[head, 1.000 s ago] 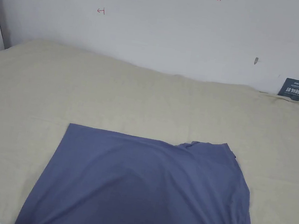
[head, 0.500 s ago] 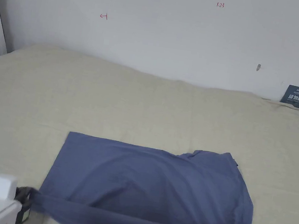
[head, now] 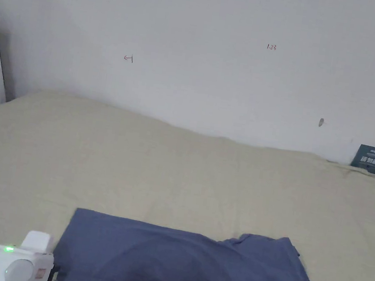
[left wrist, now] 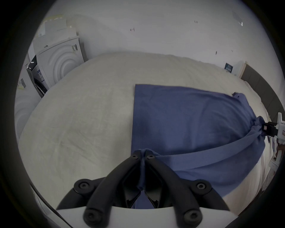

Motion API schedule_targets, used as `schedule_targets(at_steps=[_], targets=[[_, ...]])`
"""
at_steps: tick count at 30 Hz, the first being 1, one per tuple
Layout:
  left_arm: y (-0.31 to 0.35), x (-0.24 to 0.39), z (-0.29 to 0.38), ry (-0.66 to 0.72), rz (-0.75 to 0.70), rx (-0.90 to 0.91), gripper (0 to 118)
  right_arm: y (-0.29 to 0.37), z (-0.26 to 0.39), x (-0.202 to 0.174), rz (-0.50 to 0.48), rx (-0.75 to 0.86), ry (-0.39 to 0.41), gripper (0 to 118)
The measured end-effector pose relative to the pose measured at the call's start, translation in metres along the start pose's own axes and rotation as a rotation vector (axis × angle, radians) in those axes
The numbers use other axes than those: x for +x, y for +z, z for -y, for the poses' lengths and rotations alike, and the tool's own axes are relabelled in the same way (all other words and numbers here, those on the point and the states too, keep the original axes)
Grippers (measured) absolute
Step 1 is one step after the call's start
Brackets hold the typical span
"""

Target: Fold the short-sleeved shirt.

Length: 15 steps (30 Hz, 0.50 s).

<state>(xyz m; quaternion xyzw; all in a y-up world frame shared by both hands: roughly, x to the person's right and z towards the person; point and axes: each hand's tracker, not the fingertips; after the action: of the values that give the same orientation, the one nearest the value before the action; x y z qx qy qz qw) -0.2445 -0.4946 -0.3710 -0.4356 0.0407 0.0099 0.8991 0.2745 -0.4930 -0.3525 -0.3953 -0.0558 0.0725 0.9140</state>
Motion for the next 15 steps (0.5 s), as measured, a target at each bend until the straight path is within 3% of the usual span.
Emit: schedule_targets(at_steps=[9, 12, 14, 15], targets=[[-0.011, 0.011, -0.007, -0.014, -0.006, 0.007, 0, -0.011, 0.000, -0.005, -0.010, -0.013, -0.002, 9], [0.002, 0.007, -0.006, -0.008, 0.024, 0.056, 12, 0.008, -0.001, -0.001, -0.024, 0.064, -0.037, 18], [0.020, 0.007, -0.004, -0.007, 0.034, 0.100, 21, 0.026, 0.000, 0.001, -0.026, 0.130, -0.056, 36], [0.031, 0.008, -0.002, 0.004, 0.027, 0.155, 25, 0.036, 0.000, 0.002, -0.036, 0.160, -0.059, 39]])
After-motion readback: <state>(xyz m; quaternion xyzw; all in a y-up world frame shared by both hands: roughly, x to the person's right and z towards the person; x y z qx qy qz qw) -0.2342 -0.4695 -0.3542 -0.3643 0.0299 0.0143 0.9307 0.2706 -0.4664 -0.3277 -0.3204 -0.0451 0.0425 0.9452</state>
